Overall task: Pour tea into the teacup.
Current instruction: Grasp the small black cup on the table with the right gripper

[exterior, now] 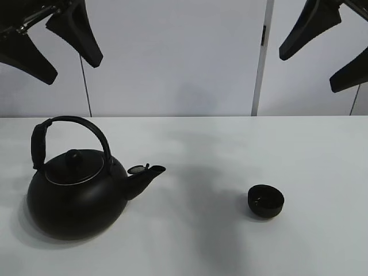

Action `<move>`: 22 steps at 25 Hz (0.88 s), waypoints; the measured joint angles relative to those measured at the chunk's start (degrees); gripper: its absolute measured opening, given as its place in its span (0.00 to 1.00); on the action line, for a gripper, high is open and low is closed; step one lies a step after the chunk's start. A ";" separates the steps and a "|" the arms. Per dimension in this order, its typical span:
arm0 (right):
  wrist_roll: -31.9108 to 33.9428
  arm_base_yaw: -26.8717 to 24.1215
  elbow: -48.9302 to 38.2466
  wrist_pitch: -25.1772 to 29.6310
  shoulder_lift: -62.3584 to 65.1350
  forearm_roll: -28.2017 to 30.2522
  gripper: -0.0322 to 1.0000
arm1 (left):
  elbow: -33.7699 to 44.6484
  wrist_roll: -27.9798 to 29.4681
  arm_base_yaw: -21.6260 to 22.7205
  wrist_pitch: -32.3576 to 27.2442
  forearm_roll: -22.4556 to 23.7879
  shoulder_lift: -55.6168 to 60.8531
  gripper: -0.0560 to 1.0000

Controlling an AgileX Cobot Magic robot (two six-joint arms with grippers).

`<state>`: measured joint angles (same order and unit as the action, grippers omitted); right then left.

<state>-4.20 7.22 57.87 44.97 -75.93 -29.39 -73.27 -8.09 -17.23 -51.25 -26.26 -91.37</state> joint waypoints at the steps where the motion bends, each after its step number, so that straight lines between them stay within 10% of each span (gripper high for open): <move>1: 0.00 0.00 0.00 0.00 0.00 -0.15 0.55 | 0.00 0.00 0.00 0.00 0.00 0.00 0.56; 22: -11.32 0.00 9.80 12.16 -0.08 3.26 0.56 | 0.00 0.00 0.00 0.00 0.00 0.00 0.56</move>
<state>-15.52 7.22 67.67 57.12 -76.01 -26.13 -73.27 -8.09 -17.23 -51.25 -26.26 -91.37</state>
